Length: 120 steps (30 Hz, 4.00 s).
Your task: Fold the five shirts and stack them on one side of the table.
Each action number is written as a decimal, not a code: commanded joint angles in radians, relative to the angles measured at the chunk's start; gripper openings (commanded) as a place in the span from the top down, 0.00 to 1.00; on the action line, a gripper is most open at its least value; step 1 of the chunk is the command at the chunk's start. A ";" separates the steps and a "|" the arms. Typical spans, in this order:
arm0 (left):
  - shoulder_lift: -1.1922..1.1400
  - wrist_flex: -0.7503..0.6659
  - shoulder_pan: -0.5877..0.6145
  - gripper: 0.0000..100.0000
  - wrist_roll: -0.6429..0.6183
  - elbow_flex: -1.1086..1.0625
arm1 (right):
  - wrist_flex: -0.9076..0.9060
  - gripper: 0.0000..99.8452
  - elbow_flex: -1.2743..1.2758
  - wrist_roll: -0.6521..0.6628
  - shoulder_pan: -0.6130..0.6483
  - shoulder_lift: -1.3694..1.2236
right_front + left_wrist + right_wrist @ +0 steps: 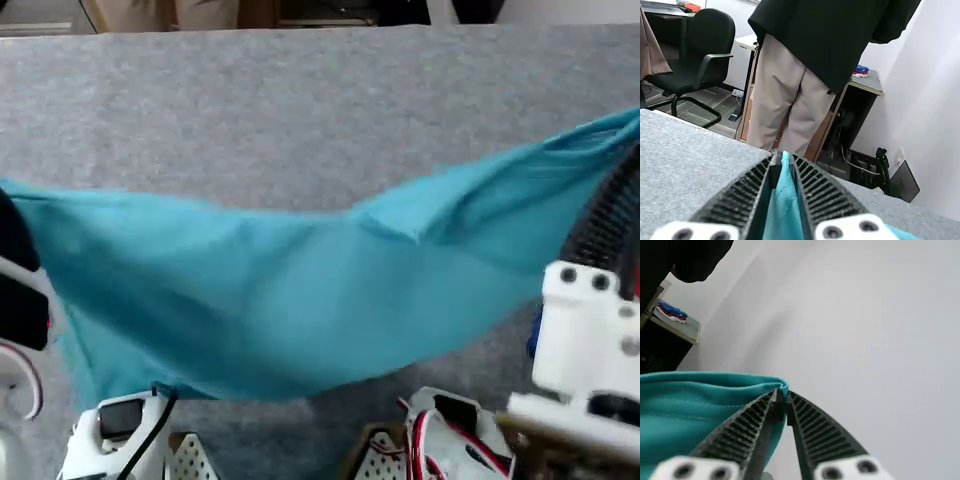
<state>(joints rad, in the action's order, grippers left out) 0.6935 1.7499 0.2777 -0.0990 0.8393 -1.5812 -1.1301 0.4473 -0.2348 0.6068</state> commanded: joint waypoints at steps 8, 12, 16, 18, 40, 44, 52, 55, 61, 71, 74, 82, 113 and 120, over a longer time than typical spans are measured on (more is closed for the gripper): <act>0.004 0.009 0.000 0.98 0.006 -0.026 | 0.149 1.00 0.012 0.058 -0.053 0.051; 0.027 0.009 0.000 0.98 0.002 -0.138 | 0.227 1.00 0.021 0.114 -0.051 0.050; 0.081 -0.008 0.000 0.98 0.002 -0.261 | 0.377 1.00 0.087 0.160 -0.050 0.050; 0.107 -0.061 0.000 0.98 0.002 -0.298 | 0.460 1.00 0.122 0.180 -0.050 0.050; 0.343 -0.025 0.000 0.98 0.072 -0.356 | 0.482 1.00 0.171 0.140 -0.047 0.119; 0.404 -0.011 0.000 0.98 0.071 -0.531 | 0.430 1.00 0.197 0.146 -0.047 0.117; 0.561 -0.339 0.002 0.98 0.072 -1.148 | 0.463 0.99 0.524 0.149 -0.045 0.111; 0.584 -0.565 0.002 0.98 0.072 -1.378 | 0.575 0.99 0.725 0.157 -0.012 0.111; 0.565 -1.013 -0.008 0.98 0.072 -1.674 | 0.822 0.99 1.171 0.236 0.093 0.111; 0.110 -1.220 -0.126 0.98 0.114 -1.674 | 0.928 1.00 1.478 0.190 0.289 -0.015; 0.001 -1.220 -0.141 0.98 0.120 -1.677 | 0.802 0.99 1.402 0.114 0.331 -0.153; -0.162 -1.231 -0.063 0.98 0.112 -1.731 | 0.356 0.99 0.937 0.014 0.490 -0.596; -0.246 -1.401 -0.055 0.98 -0.012 -1.840 | -0.143 0.78 -0.332 -0.069 0.754 -1.837; -0.246 -1.401 -0.055 0.98 -0.015 -1.840 | -0.130 0.78 -0.331 -0.069 0.754 -1.883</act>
<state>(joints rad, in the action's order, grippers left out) 0.4480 0.3736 0.2148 -0.1051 -1.0127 -1.7238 -1.4124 0.3874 0.5048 -1.2789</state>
